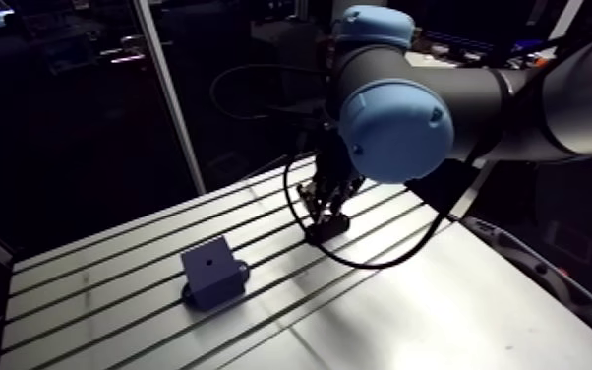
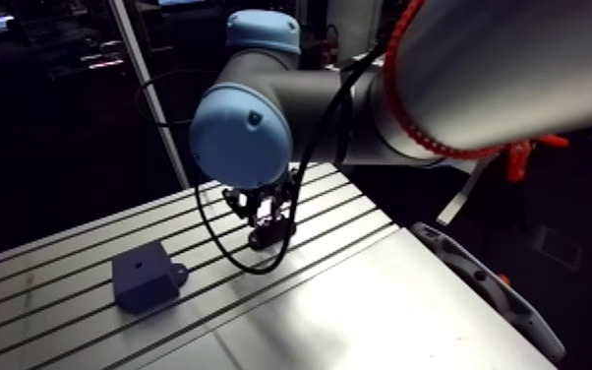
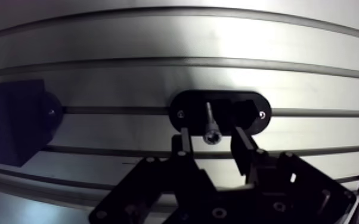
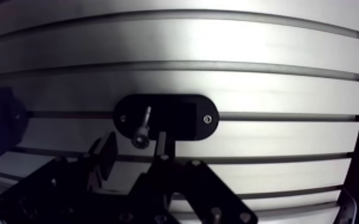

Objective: Pick up the M10 bolt and insert it into the hole until fully seated.

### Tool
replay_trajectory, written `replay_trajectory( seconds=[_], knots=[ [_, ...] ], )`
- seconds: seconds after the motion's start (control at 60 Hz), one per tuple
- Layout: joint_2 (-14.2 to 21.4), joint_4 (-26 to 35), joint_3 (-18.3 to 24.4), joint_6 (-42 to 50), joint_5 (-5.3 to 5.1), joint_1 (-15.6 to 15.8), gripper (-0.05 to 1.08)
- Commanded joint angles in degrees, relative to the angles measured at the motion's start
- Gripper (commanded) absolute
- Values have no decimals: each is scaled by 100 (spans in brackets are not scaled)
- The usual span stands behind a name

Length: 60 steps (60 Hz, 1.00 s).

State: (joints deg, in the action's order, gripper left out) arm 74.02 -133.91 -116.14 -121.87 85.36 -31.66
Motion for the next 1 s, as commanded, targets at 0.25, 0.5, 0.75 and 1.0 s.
replay_trajectory(
  seconds=[0.25, 0.5, 0.75, 1.0],
  knots=[
    [-68, -1, 51, 9, 2, 89, 53],
    [-68, -9, 76, 17, 10, 89, 53],
    [-60, -9, 62, 16, 71, 80, 53],
    [-60, -175, 25, 17, 213, 80, 53]
  ],
)
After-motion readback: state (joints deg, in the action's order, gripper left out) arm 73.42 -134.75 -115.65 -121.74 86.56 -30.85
